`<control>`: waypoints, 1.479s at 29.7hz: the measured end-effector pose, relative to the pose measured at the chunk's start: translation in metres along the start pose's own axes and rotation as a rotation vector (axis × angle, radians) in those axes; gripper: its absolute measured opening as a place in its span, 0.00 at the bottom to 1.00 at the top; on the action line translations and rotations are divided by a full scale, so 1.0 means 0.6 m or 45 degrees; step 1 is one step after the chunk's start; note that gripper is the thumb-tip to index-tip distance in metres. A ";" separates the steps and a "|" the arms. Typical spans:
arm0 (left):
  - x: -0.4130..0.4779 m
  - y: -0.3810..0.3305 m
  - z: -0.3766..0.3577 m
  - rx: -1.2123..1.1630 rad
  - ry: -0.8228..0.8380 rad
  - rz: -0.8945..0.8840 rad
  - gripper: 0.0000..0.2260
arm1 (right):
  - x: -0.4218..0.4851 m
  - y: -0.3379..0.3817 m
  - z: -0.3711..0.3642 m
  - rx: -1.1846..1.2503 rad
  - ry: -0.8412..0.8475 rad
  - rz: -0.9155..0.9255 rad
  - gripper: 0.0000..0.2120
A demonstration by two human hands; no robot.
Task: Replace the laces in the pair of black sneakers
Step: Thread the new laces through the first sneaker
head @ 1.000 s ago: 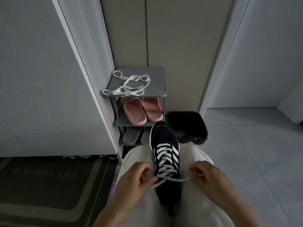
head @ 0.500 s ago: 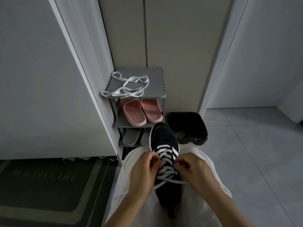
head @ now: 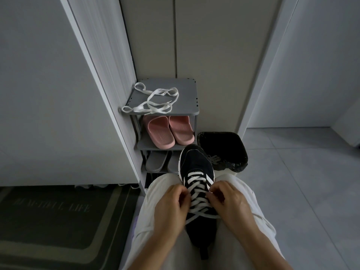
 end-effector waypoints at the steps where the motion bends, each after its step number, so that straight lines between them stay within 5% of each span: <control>1: -0.003 -0.002 0.001 -0.043 0.004 -0.008 0.03 | 0.000 -0.004 0.001 0.040 0.032 -0.004 0.05; 11: 0.015 -0.004 -0.009 -0.018 0.155 0.041 0.03 | -0.006 0.026 -0.017 -0.065 0.129 0.088 0.08; 19: 0.000 0.016 -0.010 -0.456 0.136 0.239 0.05 | -0.001 0.013 -0.012 -0.051 0.177 0.010 0.03; 30: 0.010 0.017 -0.016 -0.411 0.306 0.227 0.08 | 0.006 0.017 -0.030 -0.086 0.331 -0.117 0.02; 36: 0.010 0.017 -0.009 -0.482 0.294 0.180 0.08 | 0.001 0.002 -0.027 -0.020 0.422 -0.190 0.11; 44: 0.015 0.015 -0.010 -0.360 0.243 0.134 0.08 | 0.001 0.031 0.006 -0.124 0.400 -0.113 0.04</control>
Point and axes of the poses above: each hand's wrist, its own x-axis towards the middle knuckle, its own z-axis out of the back of the hand, y = z × x, the point moved 9 cm from there along x, towards the middle knuckle, and after that the axes turned 13 degrees about -z, right-handed, at the moved point
